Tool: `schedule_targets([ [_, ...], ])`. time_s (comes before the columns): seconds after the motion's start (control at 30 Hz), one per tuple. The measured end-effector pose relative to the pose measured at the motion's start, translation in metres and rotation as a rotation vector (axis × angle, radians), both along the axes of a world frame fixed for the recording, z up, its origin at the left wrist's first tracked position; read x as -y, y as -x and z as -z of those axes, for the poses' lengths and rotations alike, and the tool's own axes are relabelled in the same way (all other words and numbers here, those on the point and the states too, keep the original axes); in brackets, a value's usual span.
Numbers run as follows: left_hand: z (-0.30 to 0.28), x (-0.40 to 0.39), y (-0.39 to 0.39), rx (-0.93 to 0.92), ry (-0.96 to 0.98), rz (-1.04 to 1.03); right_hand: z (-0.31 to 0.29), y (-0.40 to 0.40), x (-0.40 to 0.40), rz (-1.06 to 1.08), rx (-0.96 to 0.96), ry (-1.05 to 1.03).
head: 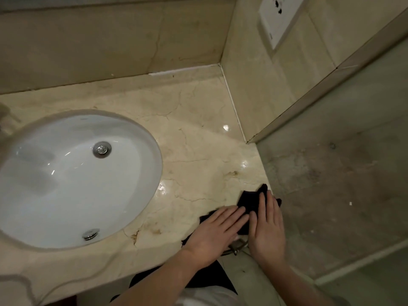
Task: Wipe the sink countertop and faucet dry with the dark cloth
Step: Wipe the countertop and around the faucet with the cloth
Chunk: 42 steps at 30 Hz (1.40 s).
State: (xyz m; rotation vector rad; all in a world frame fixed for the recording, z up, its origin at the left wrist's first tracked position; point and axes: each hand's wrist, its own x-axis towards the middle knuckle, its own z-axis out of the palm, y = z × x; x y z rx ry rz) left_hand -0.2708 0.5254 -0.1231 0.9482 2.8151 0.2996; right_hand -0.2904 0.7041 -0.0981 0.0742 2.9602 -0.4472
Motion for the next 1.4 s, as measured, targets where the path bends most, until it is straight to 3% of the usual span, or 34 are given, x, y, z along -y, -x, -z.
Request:
schedule_targets([
  [0.13, 0.006, -0.004, 0.029, -0.066, 0.019, -0.113, 0.012, 0.029, 0.016, 0.122, -0.013, 0.048],
  [0.27, 0.005, 0.012, 0.084, -0.085, 0.024, -0.275, 0.018, 0.095, 0.051, 0.097, -0.078, 0.068],
  [0.4, 0.0, 0.048, 0.112, -0.055, -0.143, -0.458, 0.022, 0.128, 0.101, -0.012, -0.112, 0.061],
  [0.57, -0.013, 0.077, 0.092, 0.009, -0.352, -0.643, 0.015, 0.167, 0.115, -0.381, -0.082, 0.013],
  [0.77, -0.012, 0.085, 0.048, -0.012, -0.449, -0.413, -0.004, 0.099, 0.091, -0.142, -0.114, -0.018],
  [0.9, -0.008, 0.09, 0.063, 0.02, -0.555, -0.436, -0.016, 0.071, 0.114, -0.024, 0.029, 0.176],
  [0.97, -0.005, 0.096, 0.078, 0.009, -0.501, -0.391, -0.014, 0.089, 0.133, 0.034, 0.095, 0.233],
  [1.07, 0.0, 0.099, 0.09, -0.032, -0.29, -0.281, 0.0, 0.13, 0.149, 0.033, 0.015, 0.139],
  [1.23, 0.004, 0.089, 0.116, -0.122, -0.106, -0.34, 0.012, 0.183, 0.16, -0.03, -0.028, 0.113],
  [1.4, 0.011, 0.09, 0.187, -0.159, -0.284, -0.451, 0.007, 0.265, 0.173, -0.053, 0.012, 0.09],
])
